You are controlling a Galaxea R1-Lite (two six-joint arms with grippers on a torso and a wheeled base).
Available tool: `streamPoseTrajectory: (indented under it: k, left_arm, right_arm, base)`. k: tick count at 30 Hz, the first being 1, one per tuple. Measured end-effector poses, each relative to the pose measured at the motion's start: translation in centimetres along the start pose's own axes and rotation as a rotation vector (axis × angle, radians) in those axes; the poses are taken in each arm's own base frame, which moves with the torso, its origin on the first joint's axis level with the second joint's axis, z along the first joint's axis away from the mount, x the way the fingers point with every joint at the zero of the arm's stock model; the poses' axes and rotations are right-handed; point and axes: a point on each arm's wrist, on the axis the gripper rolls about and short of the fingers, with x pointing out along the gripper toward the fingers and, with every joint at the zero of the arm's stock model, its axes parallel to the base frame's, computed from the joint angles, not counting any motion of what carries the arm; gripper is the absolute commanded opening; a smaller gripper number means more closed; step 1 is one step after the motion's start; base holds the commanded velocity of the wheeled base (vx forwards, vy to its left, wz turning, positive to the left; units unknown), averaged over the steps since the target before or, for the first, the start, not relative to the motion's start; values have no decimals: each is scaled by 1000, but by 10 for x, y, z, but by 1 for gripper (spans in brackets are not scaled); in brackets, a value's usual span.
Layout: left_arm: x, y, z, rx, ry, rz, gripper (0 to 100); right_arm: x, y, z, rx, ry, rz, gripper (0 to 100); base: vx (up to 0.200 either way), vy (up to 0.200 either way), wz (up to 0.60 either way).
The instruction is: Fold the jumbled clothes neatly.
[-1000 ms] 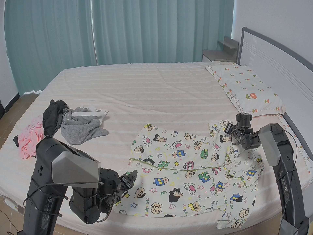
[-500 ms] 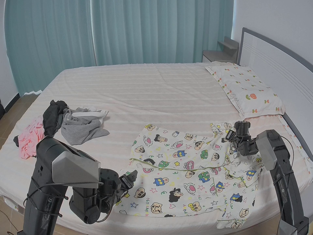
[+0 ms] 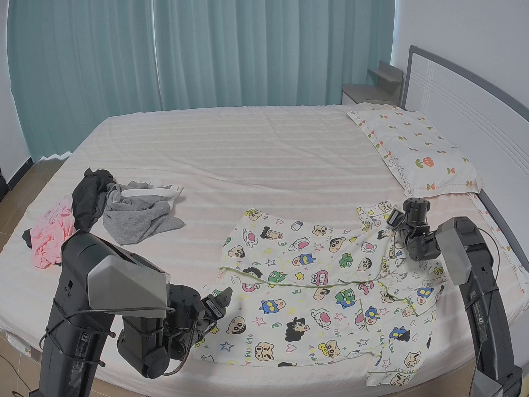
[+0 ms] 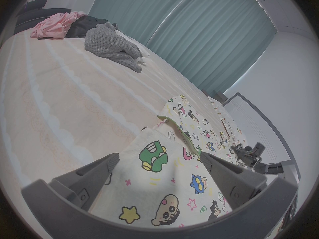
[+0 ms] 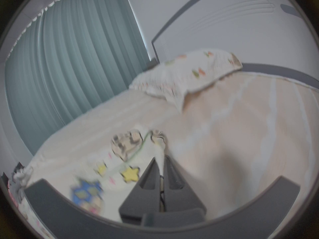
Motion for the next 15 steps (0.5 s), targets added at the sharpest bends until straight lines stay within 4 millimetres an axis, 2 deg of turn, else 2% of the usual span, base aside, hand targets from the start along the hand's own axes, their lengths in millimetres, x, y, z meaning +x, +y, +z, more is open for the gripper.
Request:
streamPoseTrajectory:
  k: [3, 5, 10, 15]
  left_arm:
    - [0, 0, 0, 0, 0, 1, 100]
    - [0, 0, 0, 0, 0, 1, 100]
    - [0, 0, 0, -1, -2, 2, 100]
    - [0, 0, 0, -1, -1, 1, 100]
  right_arm:
    - [-9, 22, 31, 25, -98, 96, 0]
    - [-16, 30, 41, 27, -117, 130, 0]
    - [-32, 39, 49, -28, -78, 161, 0]
    - [-37, 40, 53, -51, -28, 160, 0]
  base:
    - [0, 0, 0]
    - [0, 0, 0]
    - [0, 0, 0]
    - [0, 0, 0]
